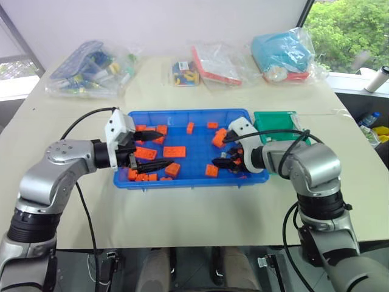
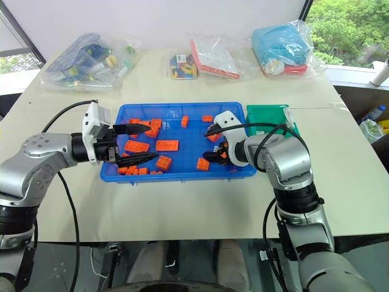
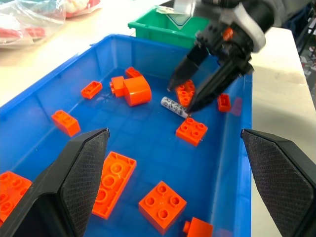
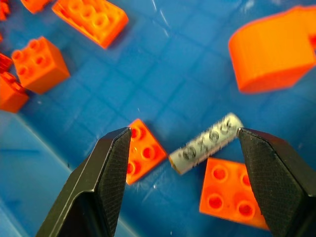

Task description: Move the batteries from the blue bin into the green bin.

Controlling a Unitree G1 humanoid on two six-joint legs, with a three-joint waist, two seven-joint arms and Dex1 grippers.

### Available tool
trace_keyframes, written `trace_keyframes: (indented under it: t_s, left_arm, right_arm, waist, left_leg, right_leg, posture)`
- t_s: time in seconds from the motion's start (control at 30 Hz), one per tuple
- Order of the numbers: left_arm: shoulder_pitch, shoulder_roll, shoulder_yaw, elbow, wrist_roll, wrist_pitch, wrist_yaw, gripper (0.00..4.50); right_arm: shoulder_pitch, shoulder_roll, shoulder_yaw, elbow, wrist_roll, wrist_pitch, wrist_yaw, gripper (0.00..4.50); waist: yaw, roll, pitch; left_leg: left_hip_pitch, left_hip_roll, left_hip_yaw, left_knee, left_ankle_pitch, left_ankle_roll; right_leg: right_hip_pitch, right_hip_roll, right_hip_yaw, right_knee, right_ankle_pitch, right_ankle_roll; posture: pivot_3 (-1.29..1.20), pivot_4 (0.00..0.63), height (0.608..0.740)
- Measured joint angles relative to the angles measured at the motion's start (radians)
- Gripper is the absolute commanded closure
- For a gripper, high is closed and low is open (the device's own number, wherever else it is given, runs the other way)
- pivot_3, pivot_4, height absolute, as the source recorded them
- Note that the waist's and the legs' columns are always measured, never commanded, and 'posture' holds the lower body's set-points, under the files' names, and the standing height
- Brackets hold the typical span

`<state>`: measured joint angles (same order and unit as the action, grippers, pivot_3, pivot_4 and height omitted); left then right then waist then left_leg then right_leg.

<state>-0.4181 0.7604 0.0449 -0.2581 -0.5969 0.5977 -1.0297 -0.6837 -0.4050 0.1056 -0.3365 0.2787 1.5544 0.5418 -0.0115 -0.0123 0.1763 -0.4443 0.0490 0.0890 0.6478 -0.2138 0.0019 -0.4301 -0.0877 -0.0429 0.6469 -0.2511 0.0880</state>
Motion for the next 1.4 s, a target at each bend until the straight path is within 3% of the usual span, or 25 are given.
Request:
trace_keyframes:
  t_s: [0.47, 0.7, 1.03, 1.2, 1.3, 1.4]
  left_arm:
    - [0.008, -0.010, 0.000, -0.014, -0.001, -0.004, 0.005, 0.00]
    - [0.009, -0.003, 0.000, -0.022, -0.006, 0.000, -0.018, 0.00]
    - [-0.033, -0.014, -0.006, 0.009, -0.002, -0.003, -0.041, 0.00]
    - [-0.049, -0.019, -0.024, 0.020, -0.002, -0.004, -0.058, 0.00]
    - [-0.052, -0.025, -0.030, 0.021, -0.001, -0.017, -0.062, 0.00]
    - [-0.051, -0.026, -0.030, 0.024, -0.001, -0.018, -0.070, 0.00]
  right_arm:
    - [0.008, -0.009, 0.071, 0.152, -0.001, -0.177, -0.052, 1.00]
    - [0.009, -0.008, 0.101, 0.182, 0.004, -0.233, -0.051, 4.41]
    - [0.009, -0.010, 0.097, 0.134, 0.039, -0.180, -0.049, 4.46]
    - [-0.134, -0.015, -0.016, 0.136, 0.082, -0.148, -0.042, 4.46]
    - [-0.209, -0.150, -0.085, 0.179, 0.085, -0.180, -0.022, 4.46]
    - [-0.185, -0.290, -0.135, 0.245, 0.069, -0.220, -0.003, 4.46]
  waist:
    - [-0.001, 0.000, 0.000]
    - [0.000, -0.001, -0.001]
    - [-0.001, -0.002, -0.001]
    - [-0.002, -0.001, 0.000]
    - [0.014, -0.001, -0.001]
    - [0.023, -0.001, -0.001]
  left_leg:
    - [0.000, 0.000, 0.000, 0.000, 0.000, 0.000]
    - [0.001, 0.000, 0.000, 0.000, 0.000, 0.000]
    - [0.000, 0.000, 0.000, 0.000, 0.000, 0.000]
    - [0.000, 0.000, 0.000, 0.000, 0.000, 0.000]
    - [-0.001, 0.000, 0.000, 0.000, 0.000, 0.000]
    - [-0.001, -0.001, 0.000, 0.000, 0.000, 0.001]
  right_leg:
    - [0.000, 0.000, 0.000, 0.000, 0.000, 0.000]
    - [0.001, 0.000, 0.000, 0.000, 0.000, 0.000]
    - [0.001, 0.001, 0.000, 0.000, 0.000, 0.000]
    - [0.000, 0.000, 0.000, 0.000, 0.000, 0.000]
    - [0.001, 0.000, -0.001, -0.003, 0.000, 0.000]
    - [0.001, -0.001, -0.001, -0.006, 0.000, -0.001]
  posture:
    - [0.00, 0.150, 0.736]
    - [0.00, 0.150, 0.736]
    - [0.00, 0.150, 0.736]
    - [0.00, 0.150, 0.736]
    - [0.00, 0.150, 0.736]
    - [0.00, 0.150, 0.736]
